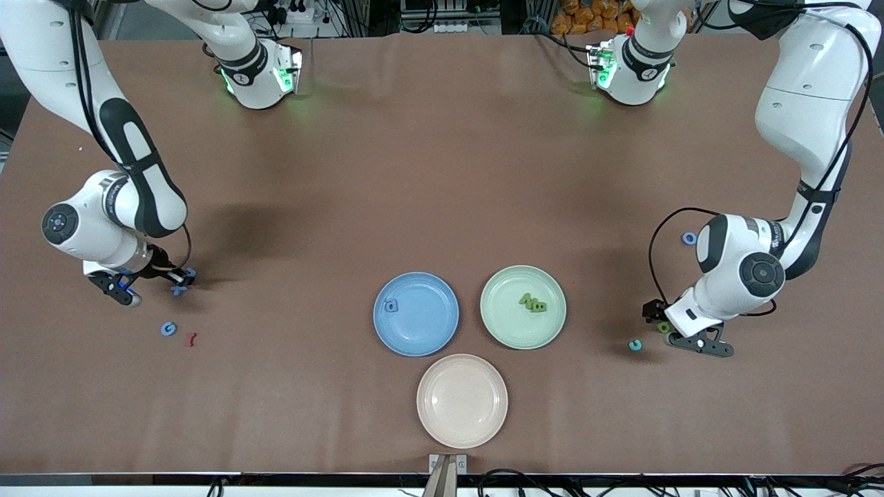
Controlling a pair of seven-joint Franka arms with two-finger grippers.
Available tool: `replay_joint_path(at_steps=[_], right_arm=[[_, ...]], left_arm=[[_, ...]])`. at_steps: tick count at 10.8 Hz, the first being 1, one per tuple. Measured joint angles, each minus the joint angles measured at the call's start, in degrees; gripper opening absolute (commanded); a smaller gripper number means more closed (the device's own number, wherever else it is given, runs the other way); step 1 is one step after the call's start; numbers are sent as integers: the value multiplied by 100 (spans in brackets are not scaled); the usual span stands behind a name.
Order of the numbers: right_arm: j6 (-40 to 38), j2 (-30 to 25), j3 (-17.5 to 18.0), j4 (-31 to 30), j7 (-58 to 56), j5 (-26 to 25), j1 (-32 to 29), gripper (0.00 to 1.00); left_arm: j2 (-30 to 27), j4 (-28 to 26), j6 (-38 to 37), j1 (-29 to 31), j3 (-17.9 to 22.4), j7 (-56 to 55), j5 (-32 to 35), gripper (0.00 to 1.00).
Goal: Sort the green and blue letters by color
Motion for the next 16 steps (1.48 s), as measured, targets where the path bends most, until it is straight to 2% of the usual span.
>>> replay_joint_path(at_steps=[1,3,4,5,7,10,13,16], right_arm=[[16,0,47,28,-7,1,48,0],[-126,-3,104,315,59,7,315,0],[-579,-7,107,634,230,14,463,0],[-1062,-9,110,990,488,21,587,0],[-1543,20,132,1539,1235,73,977,0],[-1554,324,151,1979,2317,700,1796,0],[-1513,860,153,2688,3759,956,2488,0],[-1384,1455,160,3537,5162,977,3030,0]], left_arm=[[41,14,40,-1,-9,0,0,89],[123,24,157,0,-9,0,0,47],[149,31,183,1,-9,0,0,28],[163,40,194,2,-10,0,0,19],[155,88,198,1,-34,0,0,11],[144,107,197,-5,-60,-13,1,0],[136,117,205,-96,-66,-267,0,0],[-80,208,-91,-590,-102,-991,-200,0]])
